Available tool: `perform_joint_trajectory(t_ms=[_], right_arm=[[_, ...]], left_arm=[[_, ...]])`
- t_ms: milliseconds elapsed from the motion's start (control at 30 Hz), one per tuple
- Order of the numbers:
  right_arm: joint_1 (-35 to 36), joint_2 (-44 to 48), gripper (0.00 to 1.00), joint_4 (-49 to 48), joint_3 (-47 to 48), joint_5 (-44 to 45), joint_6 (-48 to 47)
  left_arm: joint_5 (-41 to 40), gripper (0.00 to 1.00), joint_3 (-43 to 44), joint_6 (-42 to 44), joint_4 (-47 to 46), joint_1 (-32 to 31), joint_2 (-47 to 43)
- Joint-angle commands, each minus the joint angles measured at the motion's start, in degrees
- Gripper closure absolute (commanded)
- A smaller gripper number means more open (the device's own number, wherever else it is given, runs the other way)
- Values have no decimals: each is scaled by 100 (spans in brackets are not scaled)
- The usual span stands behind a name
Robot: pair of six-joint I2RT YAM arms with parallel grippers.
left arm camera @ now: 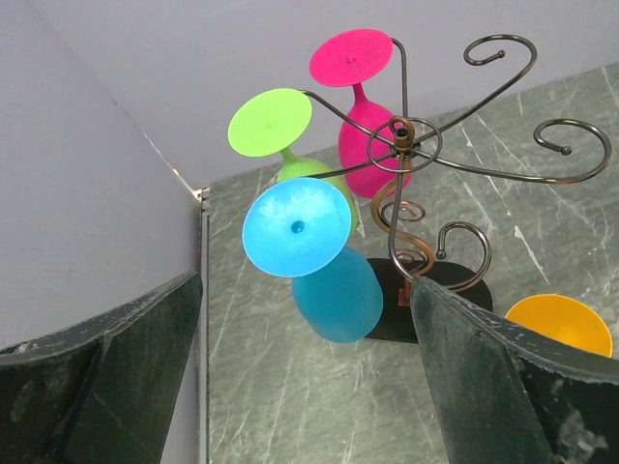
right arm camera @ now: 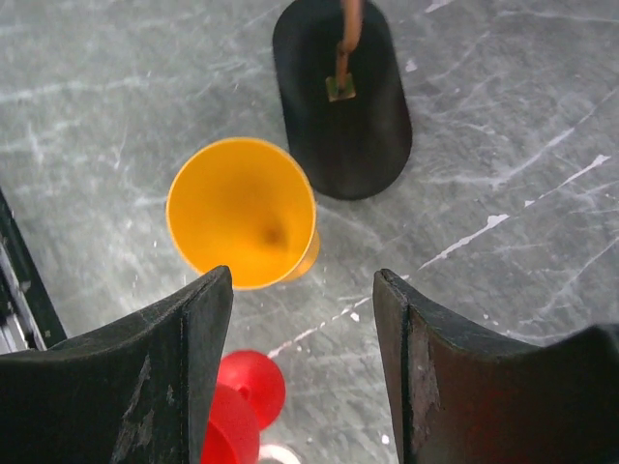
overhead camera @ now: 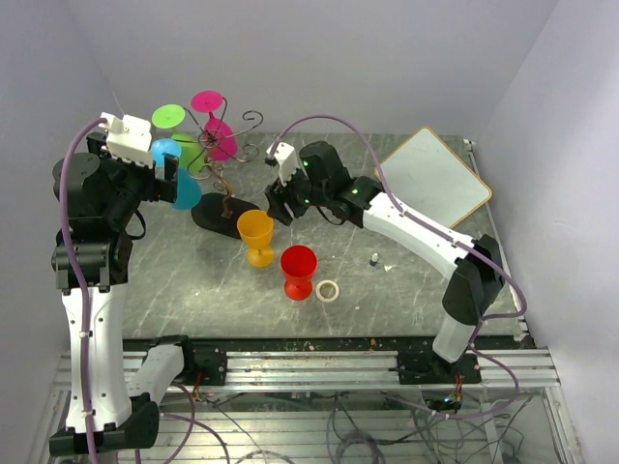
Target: Place the wine glass upside down on the wine glass rack
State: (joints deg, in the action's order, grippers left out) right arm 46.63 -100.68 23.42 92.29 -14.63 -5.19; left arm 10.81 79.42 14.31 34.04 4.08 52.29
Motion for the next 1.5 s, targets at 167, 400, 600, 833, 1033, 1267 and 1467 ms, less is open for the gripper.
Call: perform_joint_trajectory(t_ms=[167,400,600,833,1033,1267,1467], right_arm=[[89,-303,42,-887,-75,921,1078],[202,-452,47,-1132,-415,1209,1162],[252,-566,53,-1237,-672,1155,1191],[260,-555,68,-1124,-816,1268,1067],[231,-352,81,-1117,-993,1321,912],[-147,-149,99,-1104,-889,1180,900],[-947,88,100,-1080,-489,549,1151]], left_arm=[[-115,2,-23,-56,-275,28,-54],[-90,2,-73,-55,-317,42,-118],[-129,2,-106,0,-301,41,-183],[-225,1,-128,105,-297,44,-252],[-228,1,-53,124,-271,42,-225],[-272,1,33,178,-257,45,-154],[-270,1,220,30,-271,41,-3]])
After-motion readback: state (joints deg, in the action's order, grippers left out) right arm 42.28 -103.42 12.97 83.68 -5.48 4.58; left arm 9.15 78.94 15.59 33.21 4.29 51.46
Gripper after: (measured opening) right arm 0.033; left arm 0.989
